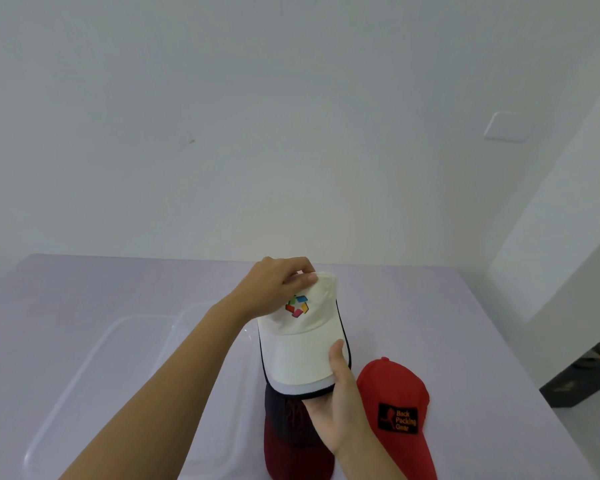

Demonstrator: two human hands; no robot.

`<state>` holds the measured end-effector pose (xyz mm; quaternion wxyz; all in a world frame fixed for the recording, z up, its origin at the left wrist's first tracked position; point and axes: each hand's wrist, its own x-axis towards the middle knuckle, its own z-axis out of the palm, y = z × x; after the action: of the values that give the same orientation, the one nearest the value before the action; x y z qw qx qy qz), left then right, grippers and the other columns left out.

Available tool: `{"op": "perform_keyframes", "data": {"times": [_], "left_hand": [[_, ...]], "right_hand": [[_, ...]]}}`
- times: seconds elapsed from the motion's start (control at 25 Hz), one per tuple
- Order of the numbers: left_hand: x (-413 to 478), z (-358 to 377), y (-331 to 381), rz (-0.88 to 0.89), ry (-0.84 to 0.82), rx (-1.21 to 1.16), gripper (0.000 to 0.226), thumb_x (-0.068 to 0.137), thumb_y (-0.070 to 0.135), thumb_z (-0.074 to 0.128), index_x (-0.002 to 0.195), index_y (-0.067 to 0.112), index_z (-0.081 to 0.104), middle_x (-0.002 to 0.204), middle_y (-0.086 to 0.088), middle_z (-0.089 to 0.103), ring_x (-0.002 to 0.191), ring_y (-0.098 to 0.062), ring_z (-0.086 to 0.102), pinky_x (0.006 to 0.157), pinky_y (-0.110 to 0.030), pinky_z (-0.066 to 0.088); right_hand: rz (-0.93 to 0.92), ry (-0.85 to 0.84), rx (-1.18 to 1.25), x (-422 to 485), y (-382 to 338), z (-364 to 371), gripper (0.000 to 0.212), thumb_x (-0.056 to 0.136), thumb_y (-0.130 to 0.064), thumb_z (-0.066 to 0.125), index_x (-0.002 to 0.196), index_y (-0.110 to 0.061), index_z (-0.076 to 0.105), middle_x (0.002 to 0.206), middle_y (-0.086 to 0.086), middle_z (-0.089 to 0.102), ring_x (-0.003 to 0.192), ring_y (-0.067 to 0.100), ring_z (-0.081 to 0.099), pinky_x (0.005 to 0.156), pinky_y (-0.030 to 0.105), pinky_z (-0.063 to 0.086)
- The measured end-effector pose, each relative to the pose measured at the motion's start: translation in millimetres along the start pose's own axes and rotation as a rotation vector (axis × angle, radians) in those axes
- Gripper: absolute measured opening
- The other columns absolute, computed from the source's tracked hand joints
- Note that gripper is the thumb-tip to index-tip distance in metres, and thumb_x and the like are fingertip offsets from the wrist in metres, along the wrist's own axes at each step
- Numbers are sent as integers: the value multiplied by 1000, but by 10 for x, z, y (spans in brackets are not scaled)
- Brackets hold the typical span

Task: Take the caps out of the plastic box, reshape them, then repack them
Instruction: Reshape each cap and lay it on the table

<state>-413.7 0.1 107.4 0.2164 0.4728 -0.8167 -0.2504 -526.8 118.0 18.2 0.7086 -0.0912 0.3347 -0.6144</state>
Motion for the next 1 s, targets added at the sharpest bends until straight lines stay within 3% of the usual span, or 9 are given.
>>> {"op": "perform_keyframes", "data": {"times": [0.12,0.24,0.4,0.56,0.72,0.84,1.0], "left_hand": [[13,-41,-24,-15,-34,-24,20,94,40,48,90,29,64,78,1,68,75,-14,62,64,-20,45],[34,-70,-35,-27,-80,-36,26,84,50,59,96,28,68,85,6,69,81,-9,63,72,-22,50],[66,-100,20,-23,-198,41,22,91,42,53,91,22,63,82,5,65,81,-15,64,71,-24,49],[28,-145,8,-78,-279,-189,24,94,40,49,90,22,65,83,7,65,78,-10,63,74,-24,51],[44,-134,-158,-98,-198,-259,28,85,45,62,105,26,68,103,8,71,97,-7,64,88,-24,50],[-21,-91,-349,-140,-264,-547,22,84,36,68,94,16,69,95,2,73,88,-12,67,83,-27,50],[-70,45,-418,-113,-193,-753,25,89,36,60,86,13,67,90,-5,72,81,-19,65,76,-29,49]], "right_hand": [[25,-2,14,-29,17,23,47,83,-41,52,122,-15,57,116,11,68,106,27,65,88,43,54],[28,-18,5,-22,23,37,45,87,-40,50,125,-16,55,118,11,67,109,28,64,90,43,53],[13,-22,-40,-34,18,47,47,87,-39,50,127,-15,54,120,9,67,110,25,63,89,39,53],[8,-29,-43,-58,14,35,46,87,-39,49,126,-16,55,120,9,66,110,25,63,90,41,52],[9,13,69,-68,-14,24,39,92,-39,43,119,-15,59,113,12,69,102,28,67,81,41,57],[7,21,94,-81,-54,22,40,94,-39,41,118,-14,60,113,13,69,101,29,67,83,43,56],[6,2,119,-95,-35,77,40,94,-39,41,118,-14,61,117,15,67,107,32,64,87,45,54]]}}
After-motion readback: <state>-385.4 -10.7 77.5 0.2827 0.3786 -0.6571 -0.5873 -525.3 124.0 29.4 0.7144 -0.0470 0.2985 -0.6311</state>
